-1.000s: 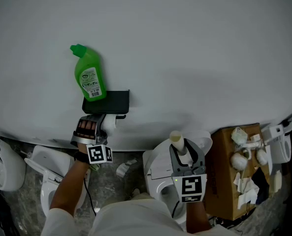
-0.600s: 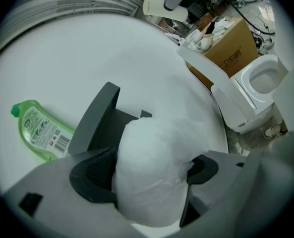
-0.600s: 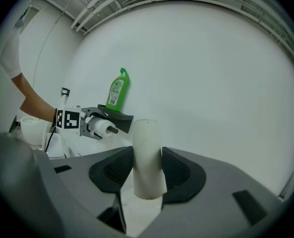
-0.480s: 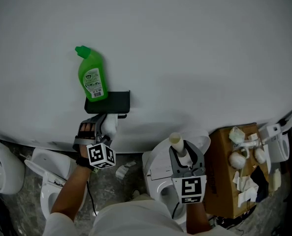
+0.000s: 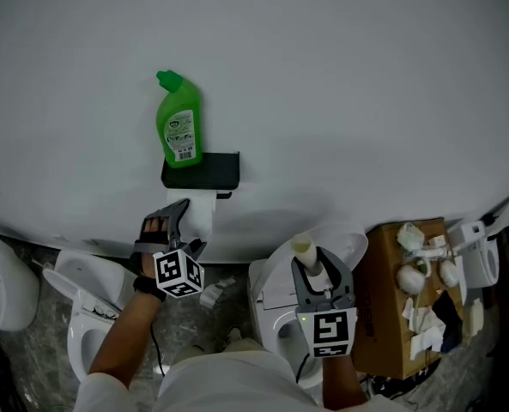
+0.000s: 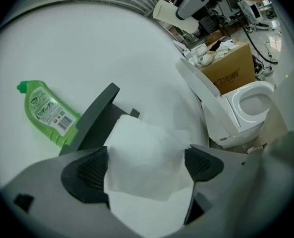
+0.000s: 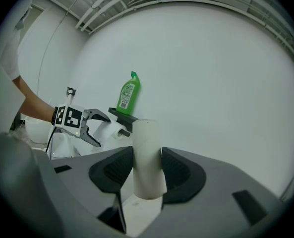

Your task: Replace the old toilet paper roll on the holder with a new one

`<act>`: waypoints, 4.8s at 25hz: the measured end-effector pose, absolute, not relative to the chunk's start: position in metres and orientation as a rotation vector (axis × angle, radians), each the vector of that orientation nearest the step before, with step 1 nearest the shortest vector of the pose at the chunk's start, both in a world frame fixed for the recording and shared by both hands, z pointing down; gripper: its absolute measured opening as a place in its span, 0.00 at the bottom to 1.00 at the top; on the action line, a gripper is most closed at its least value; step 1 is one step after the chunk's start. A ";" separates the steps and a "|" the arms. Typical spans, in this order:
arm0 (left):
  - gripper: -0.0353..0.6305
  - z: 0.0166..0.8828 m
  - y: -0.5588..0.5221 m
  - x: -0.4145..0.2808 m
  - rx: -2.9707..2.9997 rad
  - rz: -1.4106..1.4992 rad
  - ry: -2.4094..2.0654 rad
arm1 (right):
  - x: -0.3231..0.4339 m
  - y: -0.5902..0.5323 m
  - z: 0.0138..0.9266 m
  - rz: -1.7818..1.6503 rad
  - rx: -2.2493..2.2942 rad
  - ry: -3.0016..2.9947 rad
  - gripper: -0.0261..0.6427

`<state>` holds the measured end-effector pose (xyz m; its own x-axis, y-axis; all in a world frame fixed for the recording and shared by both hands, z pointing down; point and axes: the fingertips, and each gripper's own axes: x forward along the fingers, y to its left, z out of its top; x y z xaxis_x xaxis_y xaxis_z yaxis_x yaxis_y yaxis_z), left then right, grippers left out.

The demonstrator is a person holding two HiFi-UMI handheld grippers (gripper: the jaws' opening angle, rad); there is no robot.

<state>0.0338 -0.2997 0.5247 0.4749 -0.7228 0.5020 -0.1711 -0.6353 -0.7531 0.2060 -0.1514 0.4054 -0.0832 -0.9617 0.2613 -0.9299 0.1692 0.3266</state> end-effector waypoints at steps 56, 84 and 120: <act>0.06 0.382 -0.194 -0.224 -2.538 -0.069 1.708 | 0.110 -0.179 0.395 0.004 1.629 -2.336 0.31; 0.06 0.365 -0.178 -0.275 -2.486 0.139 1.829 | 0.154 -0.180 0.373 0.049 1.881 -2.247 0.31; 0.06 0.362 -0.198 -0.261 -2.515 0.171 1.782 | 0.133 -0.202 0.378 0.032 1.807 -2.282 0.31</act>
<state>-0.2612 -0.1976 0.3623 0.3281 -0.9367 -0.1219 -0.9428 -0.3328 0.0195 0.1335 -0.2023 0.3776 -0.2133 -0.9579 0.1924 -0.9628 0.2395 0.1250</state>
